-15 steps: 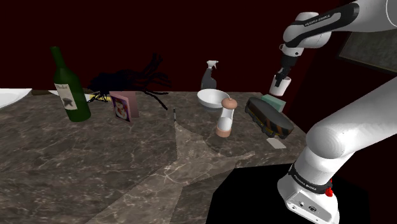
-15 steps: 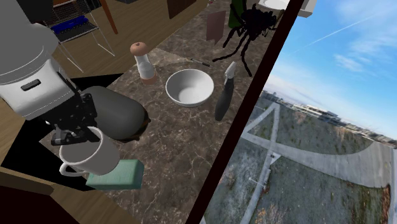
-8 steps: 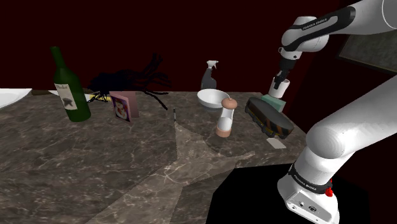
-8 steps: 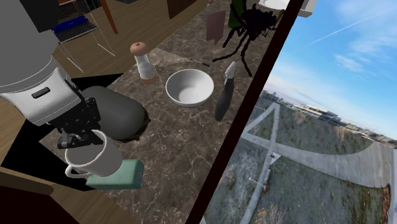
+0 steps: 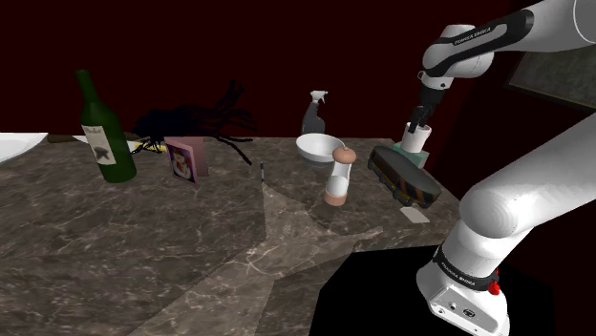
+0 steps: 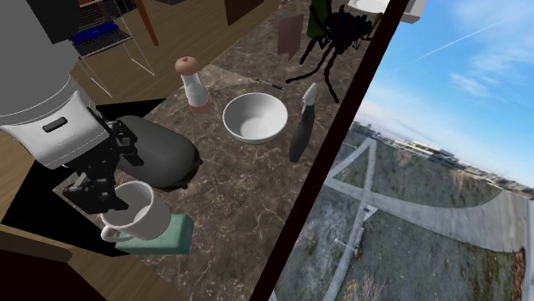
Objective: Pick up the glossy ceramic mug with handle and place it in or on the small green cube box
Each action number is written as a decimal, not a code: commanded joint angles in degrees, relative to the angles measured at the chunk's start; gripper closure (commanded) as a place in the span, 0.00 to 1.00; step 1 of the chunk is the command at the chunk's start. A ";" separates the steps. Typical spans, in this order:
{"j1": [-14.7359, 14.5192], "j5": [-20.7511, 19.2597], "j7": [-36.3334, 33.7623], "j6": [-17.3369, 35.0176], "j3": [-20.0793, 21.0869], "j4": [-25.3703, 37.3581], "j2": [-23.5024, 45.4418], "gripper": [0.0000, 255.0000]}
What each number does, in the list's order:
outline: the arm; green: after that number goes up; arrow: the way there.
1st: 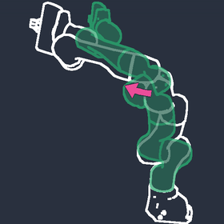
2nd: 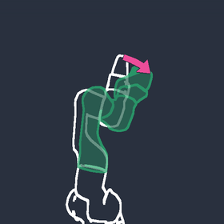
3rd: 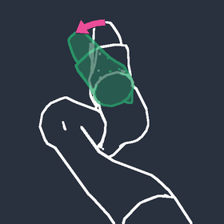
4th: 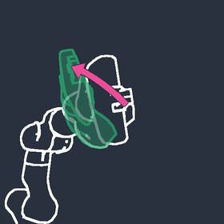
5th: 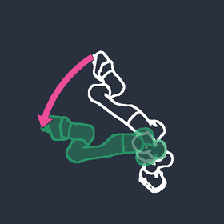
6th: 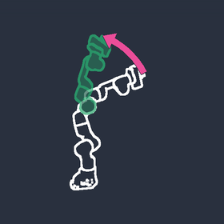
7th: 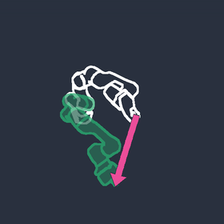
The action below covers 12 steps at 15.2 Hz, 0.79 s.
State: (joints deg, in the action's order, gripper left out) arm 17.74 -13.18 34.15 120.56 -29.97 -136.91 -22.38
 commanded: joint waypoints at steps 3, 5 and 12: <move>0.06 0.02 -0.33 -6.19 1.37 4.00 -2.24 0.00; 0.06 0.08 -0.36 -7.78 1.71 5.15 -2.68 0.00; 0.06 0.08 -0.36 -7.78 1.71 5.15 -2.68 0.00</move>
